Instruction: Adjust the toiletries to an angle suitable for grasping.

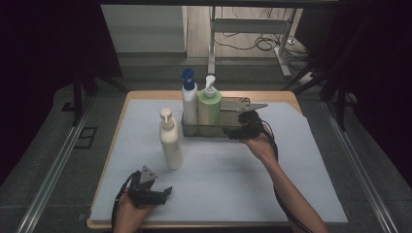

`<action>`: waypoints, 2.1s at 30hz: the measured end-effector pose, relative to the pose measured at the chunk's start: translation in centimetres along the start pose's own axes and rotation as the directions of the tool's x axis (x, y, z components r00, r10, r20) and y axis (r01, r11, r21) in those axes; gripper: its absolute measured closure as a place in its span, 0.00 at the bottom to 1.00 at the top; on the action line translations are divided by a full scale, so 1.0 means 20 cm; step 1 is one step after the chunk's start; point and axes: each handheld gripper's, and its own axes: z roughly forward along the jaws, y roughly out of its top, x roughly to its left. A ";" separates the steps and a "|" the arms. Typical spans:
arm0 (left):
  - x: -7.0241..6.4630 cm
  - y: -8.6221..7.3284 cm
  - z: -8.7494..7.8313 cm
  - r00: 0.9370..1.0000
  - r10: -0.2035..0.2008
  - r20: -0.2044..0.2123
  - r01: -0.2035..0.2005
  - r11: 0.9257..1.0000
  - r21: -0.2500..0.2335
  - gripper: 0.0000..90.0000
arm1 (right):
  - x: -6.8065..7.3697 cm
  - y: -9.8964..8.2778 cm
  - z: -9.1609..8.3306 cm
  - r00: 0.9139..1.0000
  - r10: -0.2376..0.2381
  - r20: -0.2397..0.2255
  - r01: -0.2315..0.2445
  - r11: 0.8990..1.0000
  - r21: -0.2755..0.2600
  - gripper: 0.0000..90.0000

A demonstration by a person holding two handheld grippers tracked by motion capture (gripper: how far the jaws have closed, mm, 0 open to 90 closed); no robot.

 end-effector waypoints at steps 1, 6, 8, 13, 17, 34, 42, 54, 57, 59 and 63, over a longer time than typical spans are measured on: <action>0.00 0.00 0.00 1.000 0.000 0.000 0.000 1.000 0.000 0.13 | 0.00 -0.01 -0.01 1.000 -0.006 0.001 0.006 1.000 -0.002 0.16; 0.00 0.00 0.00 1.000 0.000 0.000 0.000 1.000 0.000 0.13 | 0.01 -0.03 -0.05 0.999 -0.041 -0.003 0.041 0.999 -0.008 0.14; 0.00 0.00 0.00 1.000 0.000 0.000 0.000 1.000 0.000 0.13 | 0.02 -0.04 -0.07 0.998 -0.069 0.006 0.069 0.998 -0.004 0.13; 0.00 0.00 0.00 1.000 0.005 -0.001 -0.005 1.000 0.004 0.13 | 0.04 -0.07 -0.12 0.997 -0.077 0.016 0.077 0.997 0.029 0.12; 0.00 0.00 0.00 1.000 0.000 0.000 0.000 1.000 -0.001 0.13 | 0.04 -0.09 -0.15 0.997 -0.081 0.006 0.081 0.996 0.048 0.12; 0.00 0.00 0.00 1.000 -0.001 0.000 0.001 1.000 0.000 0.13 | 0.04 -0.25 -0.34 0.995 -0.099 0.009 0.098 0.994 0.049 0.02; 0.00 0.00 0.00 1.000 -0.001 0.000 0.001 1.000 0.001 0.13 | 0.01 -0.36 -0.42 0.996 -0.079 0.043 0.077 0.996 0.050 0.00; 0.00 0.00 0.00 1.000 0.000 -0.001 0.000 1.000 0.005 0.13 | -0.01 -0.52 -0.51 0.996 -0.041 0.080 0.038 0.998 0.046 0.00; 0.00 0.00 0.00 1.000 0.000 -0.001 0.000 1.000 0.005 0.13 | -0.01 -0.56 -0.51 0.996 -0.042 0.084 0.037 0.998 0.055 0.00; 0.00 0.00 0.00 1.000 0.000 -0.001 0.000 1.000 0.005 0.13 | 0.00 -0.59 -0.51 0.996 -0.037 0.085 0.032 0.998 0.060 0.00; 0.00 0.00 0.00 1.000 -0.001 0.000 0.001 1.000 0.003 0.13 | 0.00 -0.65 -0.50 0.997 -0.025 0.078 0.020 0.998 0.067 0.00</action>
